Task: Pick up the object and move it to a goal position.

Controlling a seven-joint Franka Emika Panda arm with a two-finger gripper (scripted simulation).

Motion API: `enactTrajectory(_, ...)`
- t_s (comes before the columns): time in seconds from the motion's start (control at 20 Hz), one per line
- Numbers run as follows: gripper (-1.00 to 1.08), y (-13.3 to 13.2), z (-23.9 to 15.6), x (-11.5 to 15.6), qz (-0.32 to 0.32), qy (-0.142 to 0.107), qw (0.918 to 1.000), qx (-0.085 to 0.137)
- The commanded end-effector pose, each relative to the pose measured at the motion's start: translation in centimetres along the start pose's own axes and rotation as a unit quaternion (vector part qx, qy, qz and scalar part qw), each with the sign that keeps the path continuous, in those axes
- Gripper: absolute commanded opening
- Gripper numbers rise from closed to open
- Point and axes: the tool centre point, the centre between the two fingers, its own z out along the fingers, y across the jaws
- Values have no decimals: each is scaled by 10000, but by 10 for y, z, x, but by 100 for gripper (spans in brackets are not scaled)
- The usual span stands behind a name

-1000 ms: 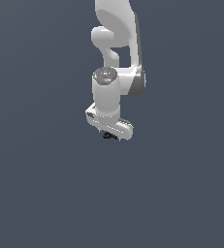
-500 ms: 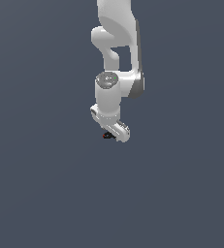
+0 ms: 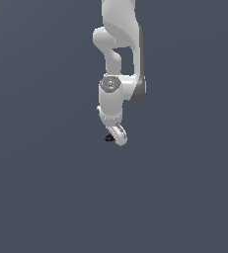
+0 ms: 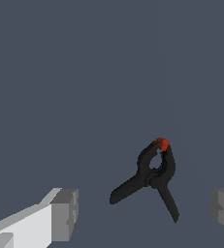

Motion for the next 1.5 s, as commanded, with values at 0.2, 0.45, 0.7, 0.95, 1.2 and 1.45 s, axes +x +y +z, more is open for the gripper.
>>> enactTrajectory(0.2, 100, 14, 11, -6, 771, 29, 9970, -39)
enactTrajectory(0.45, 100, 20, 17, -9, 1148, 48, 9934, -58)
enactTrajectory(0.7, 100, 24, 19, -10, 1344, 59, 9909, -67)
enactTrajectory(0.95, 100, 24, 20, -10, 1353, 59, 9908, -69)
enactTrajectory(1.2, 100, 25, 30, -10, 1358, 59, 9907, -69)
enactTrajectory(1.45, 100, 26, 53, -10, 1373, 59, 9905, -70)
